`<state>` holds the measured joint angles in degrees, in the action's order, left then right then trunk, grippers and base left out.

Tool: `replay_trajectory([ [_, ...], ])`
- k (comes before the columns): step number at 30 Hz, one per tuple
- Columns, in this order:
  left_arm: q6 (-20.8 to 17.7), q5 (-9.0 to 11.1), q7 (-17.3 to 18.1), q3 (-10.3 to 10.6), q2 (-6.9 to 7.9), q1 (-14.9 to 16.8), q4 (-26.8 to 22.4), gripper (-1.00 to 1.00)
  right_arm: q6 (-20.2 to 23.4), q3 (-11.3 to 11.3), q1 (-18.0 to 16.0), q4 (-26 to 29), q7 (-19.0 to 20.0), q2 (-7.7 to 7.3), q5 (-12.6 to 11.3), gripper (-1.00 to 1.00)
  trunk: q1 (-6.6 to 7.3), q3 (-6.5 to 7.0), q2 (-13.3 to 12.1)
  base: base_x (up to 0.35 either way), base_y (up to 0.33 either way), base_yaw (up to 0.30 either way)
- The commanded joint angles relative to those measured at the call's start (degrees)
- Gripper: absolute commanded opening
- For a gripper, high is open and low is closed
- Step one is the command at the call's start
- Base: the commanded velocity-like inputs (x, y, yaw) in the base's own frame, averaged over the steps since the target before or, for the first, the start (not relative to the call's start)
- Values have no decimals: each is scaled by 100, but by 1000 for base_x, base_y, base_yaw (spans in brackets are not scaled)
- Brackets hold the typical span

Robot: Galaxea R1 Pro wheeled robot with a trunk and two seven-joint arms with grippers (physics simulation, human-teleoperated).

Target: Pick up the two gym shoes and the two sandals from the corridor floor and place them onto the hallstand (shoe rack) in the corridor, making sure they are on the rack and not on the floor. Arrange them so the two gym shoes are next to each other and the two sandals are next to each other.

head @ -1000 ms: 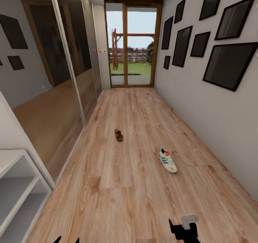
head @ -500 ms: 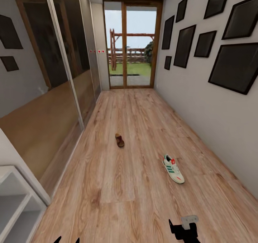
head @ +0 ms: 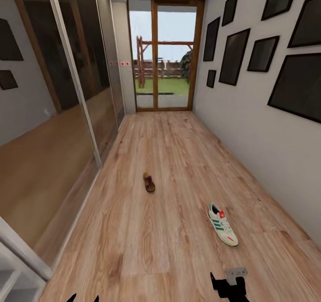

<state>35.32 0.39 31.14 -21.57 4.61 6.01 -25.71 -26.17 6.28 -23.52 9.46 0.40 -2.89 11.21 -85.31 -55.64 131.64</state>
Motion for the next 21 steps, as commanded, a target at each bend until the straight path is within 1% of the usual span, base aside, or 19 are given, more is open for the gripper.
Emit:
replay_trajectory([
  [1,3,4,57,-38,-4,5,5,100,-20,48,-4,-5,4,2,58,100,-2,-5,2,338,1,0],
  [4,2,4,58,-40,-4,5,5,100,-24,53,-4,-5,-1,0,57,100,-2,-5,2,338,1,-29],
  [6,2,4,57,-40,-4,5,5,100,-27,56,-4,-5,-4,-1,57,100,-2,-5,2,338,0,-170],
  [12,1,4,58,-41,-4,5,5,100,-24,57,-4,-5,-4,-5,56,100,-2,-5,2,338,9,-236],
  [21,1,5,56,-41,-4,5,5,100,-20,57,-4,-14,-5,-7,56,100,-2,8,2,338,82,-266],
])
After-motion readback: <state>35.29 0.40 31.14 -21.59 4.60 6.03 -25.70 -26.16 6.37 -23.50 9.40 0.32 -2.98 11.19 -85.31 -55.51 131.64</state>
